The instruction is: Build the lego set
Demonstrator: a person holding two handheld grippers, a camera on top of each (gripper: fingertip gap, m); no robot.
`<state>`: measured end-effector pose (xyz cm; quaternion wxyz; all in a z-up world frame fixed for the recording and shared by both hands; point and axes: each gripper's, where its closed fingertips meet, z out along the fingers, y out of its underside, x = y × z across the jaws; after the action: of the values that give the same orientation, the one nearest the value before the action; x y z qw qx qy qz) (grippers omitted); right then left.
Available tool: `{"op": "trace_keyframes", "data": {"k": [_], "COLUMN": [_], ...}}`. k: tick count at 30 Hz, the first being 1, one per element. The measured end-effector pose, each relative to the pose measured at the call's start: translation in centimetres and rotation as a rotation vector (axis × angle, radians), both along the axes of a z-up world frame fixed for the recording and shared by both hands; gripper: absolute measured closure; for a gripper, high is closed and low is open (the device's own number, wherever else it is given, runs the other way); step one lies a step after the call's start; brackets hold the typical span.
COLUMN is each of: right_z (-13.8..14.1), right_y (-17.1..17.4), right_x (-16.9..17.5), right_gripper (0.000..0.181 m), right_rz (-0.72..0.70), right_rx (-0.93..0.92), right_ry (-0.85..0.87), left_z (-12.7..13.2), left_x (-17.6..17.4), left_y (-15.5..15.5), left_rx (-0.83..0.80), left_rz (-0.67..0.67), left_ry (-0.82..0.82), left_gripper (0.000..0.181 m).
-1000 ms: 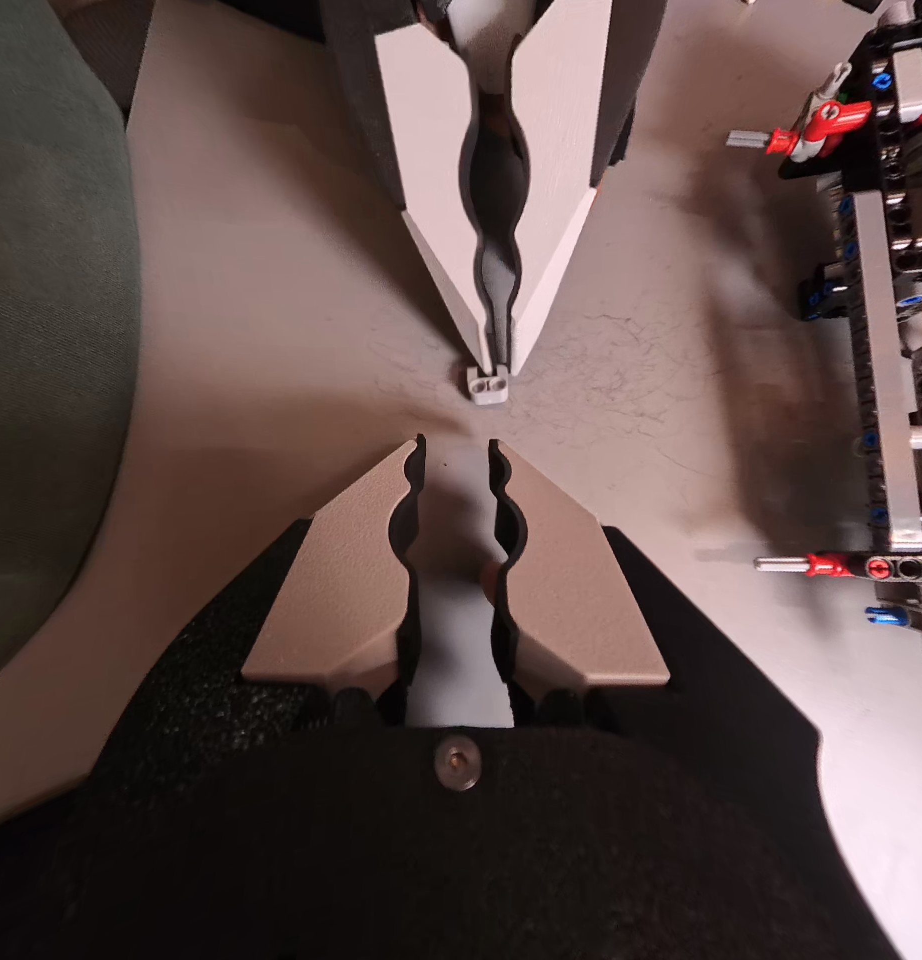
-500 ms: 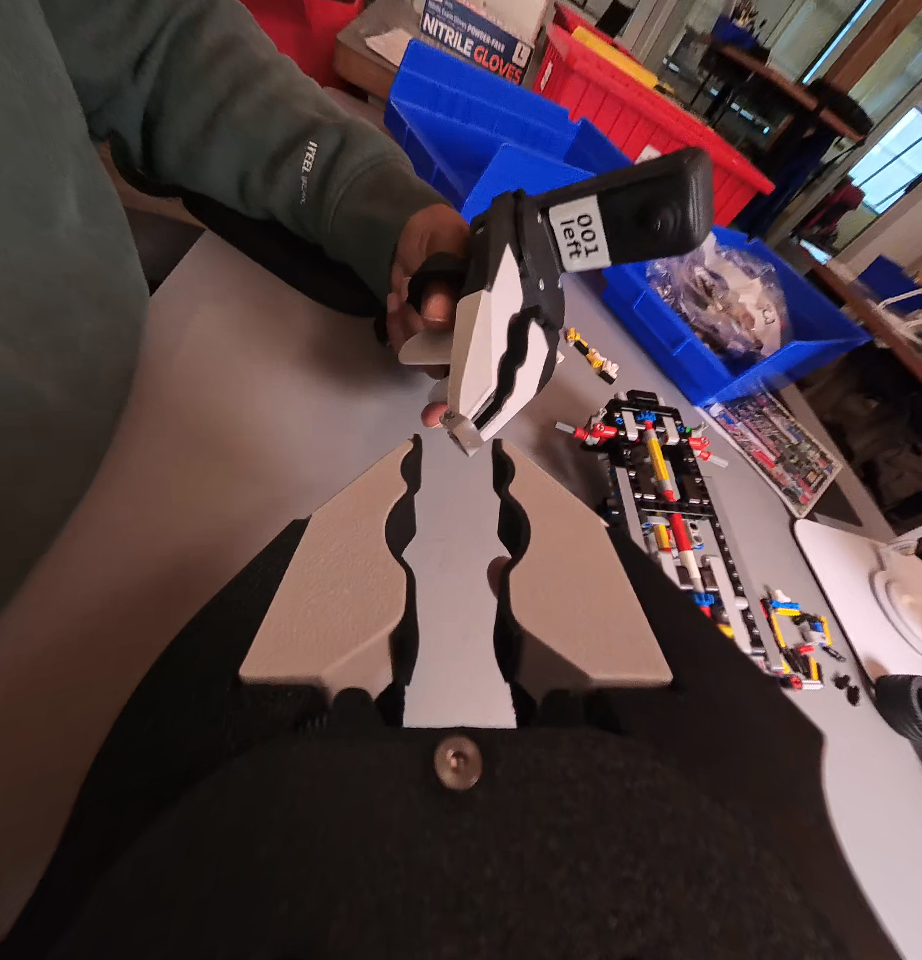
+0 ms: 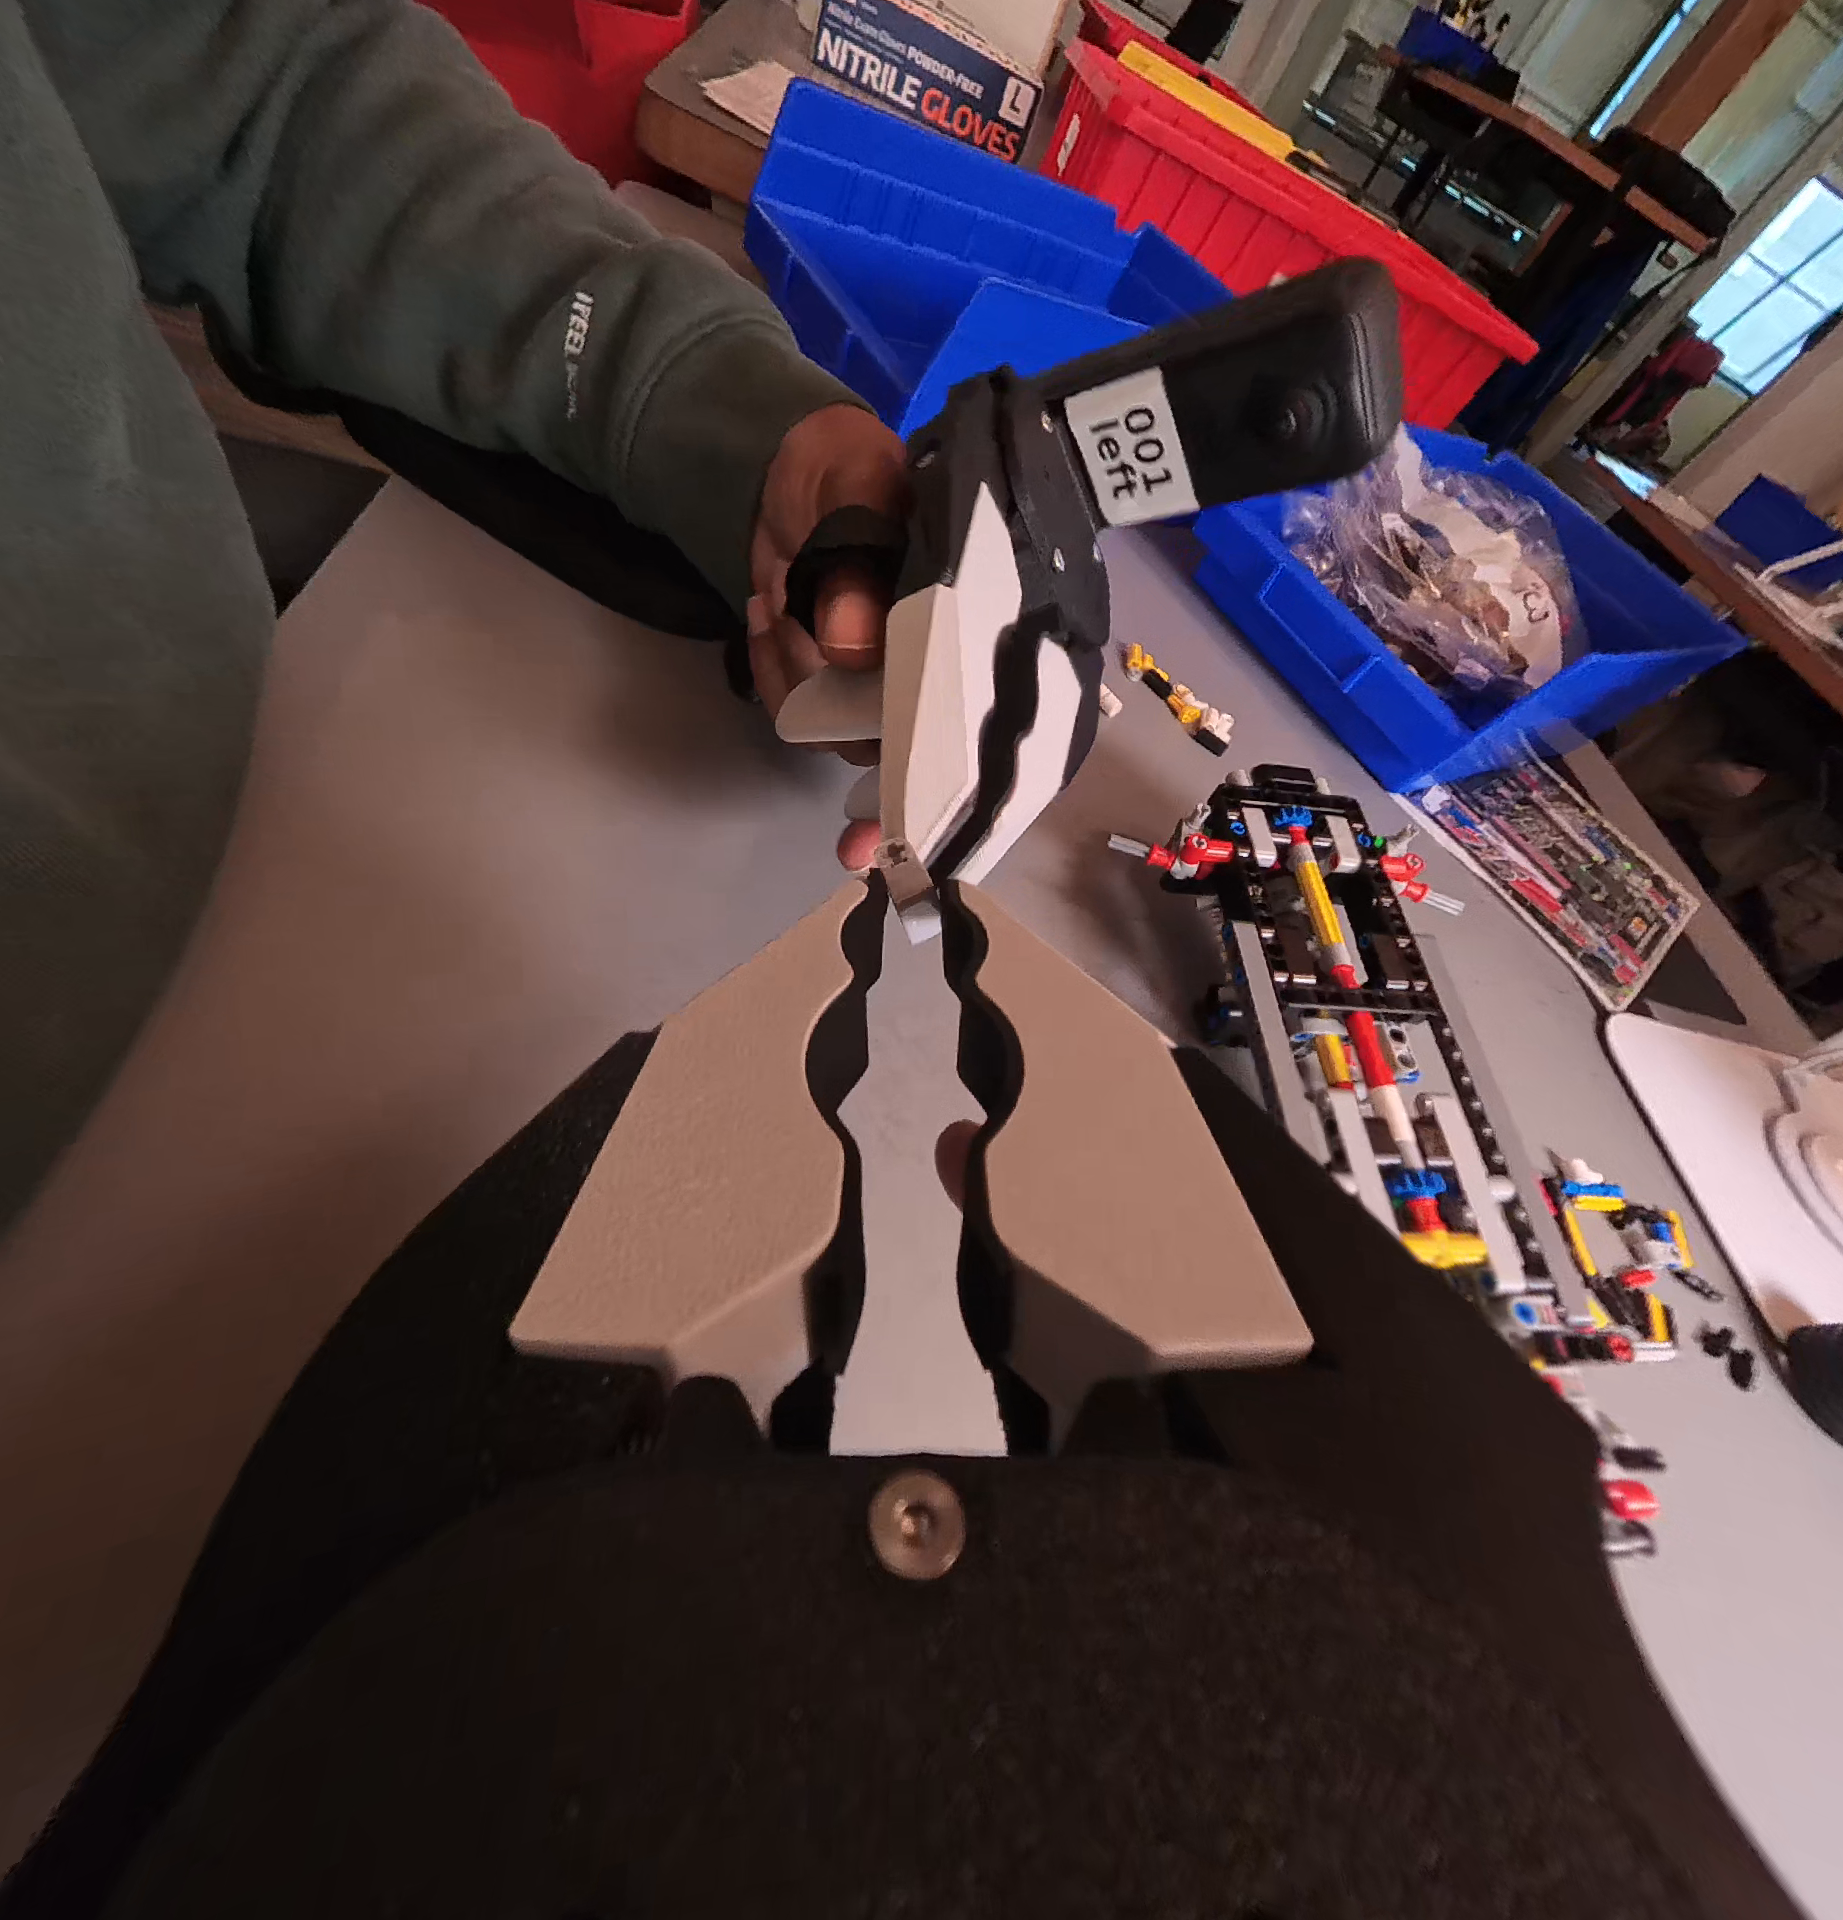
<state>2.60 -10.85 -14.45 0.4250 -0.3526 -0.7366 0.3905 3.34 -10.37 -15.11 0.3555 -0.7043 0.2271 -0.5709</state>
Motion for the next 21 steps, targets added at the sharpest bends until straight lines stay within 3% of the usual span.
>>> {"op": "trace_keyframes", "data": {"k": [10,21], "right_z": [-0.3,-1.4], "right_y": [1.7,2.0], "right_x": [-0.1,-0.2], "right_gripper": [0.175,0.175], "right_rz": [-0.043,-0.047], "right_rx": [-0.299,-0.365], "right_ry": [-0.072,-0.124], "left_z": [0.6,-0.4], "left_x": [-0.9,-0.5], "left_y": [1.1,1.0], "left_rx": [0.311,0.458], "left_rz": [0.132,0.140], "left_ry": [0.191,0.352], "left_gripper": [0.172,0.174]}}
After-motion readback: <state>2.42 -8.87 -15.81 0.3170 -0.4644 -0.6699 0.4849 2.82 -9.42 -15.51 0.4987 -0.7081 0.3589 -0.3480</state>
